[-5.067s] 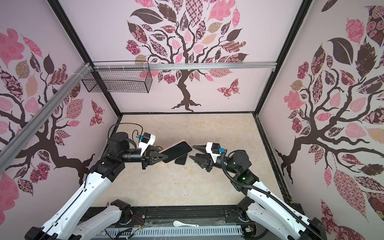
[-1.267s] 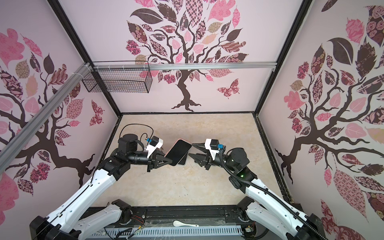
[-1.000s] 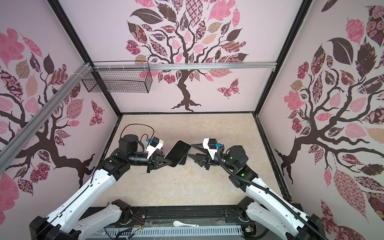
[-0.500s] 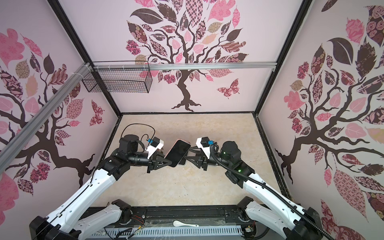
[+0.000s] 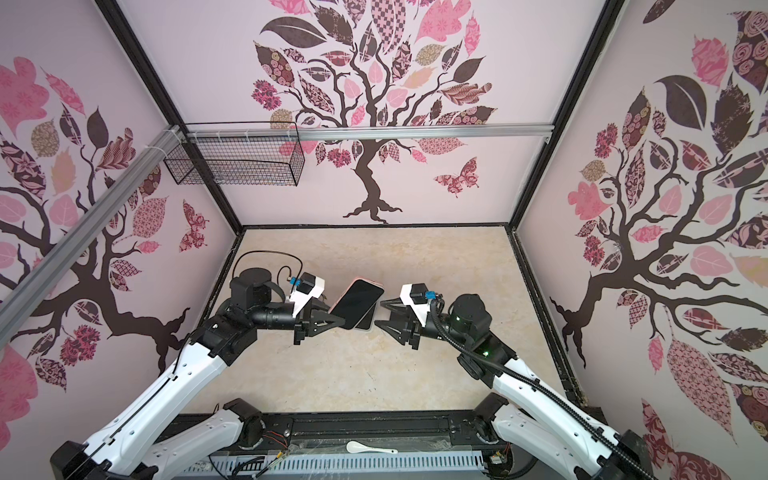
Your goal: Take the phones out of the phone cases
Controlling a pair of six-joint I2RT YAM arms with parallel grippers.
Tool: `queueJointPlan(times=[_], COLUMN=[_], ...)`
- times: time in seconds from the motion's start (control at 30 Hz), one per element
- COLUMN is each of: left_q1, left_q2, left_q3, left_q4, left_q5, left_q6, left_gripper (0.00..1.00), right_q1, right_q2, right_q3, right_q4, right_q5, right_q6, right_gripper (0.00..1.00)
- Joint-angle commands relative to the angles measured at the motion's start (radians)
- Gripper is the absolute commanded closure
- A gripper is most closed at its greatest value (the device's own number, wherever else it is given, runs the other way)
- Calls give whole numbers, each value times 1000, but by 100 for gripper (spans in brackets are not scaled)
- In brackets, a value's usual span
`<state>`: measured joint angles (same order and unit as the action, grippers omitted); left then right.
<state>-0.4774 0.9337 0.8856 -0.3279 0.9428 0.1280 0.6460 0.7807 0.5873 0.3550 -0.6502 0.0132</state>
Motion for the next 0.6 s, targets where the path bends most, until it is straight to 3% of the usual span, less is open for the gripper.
queueJointPlan(times=[0.0,0.3,0.57], left_q1=[3,2,2], left_q2=[-32,-13,-75], left_q3=[-24,-1,-42], left_q4=[125,4,54], left_q5=[-69,-50,-154], left_q6=[-62,66,166], left_gripper=[100,100,100], right_q1=[4,4,4], right_q2=[-51,-64,-75], right_q3=[6,68,104], right_q4=[66,16,-55], right_q5=[71,82,84], right_q6=[-51,-250,-364], right_gripper=[46,39,38])
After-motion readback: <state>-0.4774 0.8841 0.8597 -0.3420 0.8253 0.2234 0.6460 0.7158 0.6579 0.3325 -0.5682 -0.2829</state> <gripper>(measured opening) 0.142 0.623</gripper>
